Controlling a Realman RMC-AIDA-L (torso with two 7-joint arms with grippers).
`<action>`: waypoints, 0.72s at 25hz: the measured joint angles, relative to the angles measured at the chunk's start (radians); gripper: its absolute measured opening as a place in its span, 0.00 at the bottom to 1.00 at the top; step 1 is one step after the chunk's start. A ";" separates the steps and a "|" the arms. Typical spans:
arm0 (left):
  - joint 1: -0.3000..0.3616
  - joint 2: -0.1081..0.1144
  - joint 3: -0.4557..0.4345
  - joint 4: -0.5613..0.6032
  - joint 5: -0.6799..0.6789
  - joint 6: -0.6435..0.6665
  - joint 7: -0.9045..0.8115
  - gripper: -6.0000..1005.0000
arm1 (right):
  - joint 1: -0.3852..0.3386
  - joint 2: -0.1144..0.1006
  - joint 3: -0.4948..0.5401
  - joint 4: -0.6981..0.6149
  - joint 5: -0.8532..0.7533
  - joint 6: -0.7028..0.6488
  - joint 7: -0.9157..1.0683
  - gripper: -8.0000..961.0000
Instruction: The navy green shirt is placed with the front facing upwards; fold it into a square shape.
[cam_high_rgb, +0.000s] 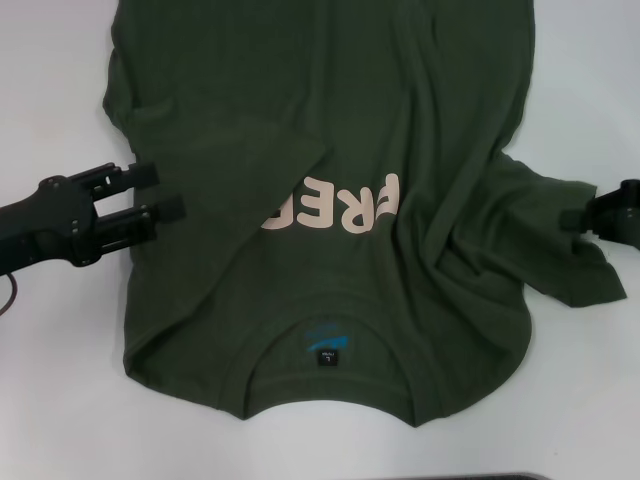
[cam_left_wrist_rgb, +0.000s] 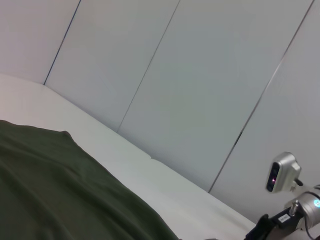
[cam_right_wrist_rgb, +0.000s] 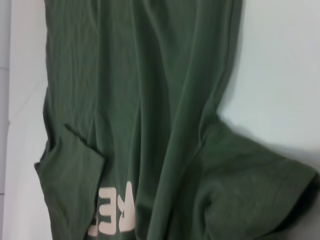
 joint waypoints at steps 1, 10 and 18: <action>0.001 0.000 0.000 0.001 0.000 0.001 0.000 0.72 | -0.005 0.000 0.014 -0.011 0.001 -0.007 0.000 0.02; 0.004 0.002 -0.003 0.004 0.000 0.004 0.000 0.72 | -0.045 -0.021 0.108 -0.083 0.003 -0.078 0.008 0.02; 0.009 0.005 -0.003 0.004 -0.011 0.007 -0.002 0.72 | -0.058 -0.041 0.175 -0.127 0.004 -0.142 0.025 0.02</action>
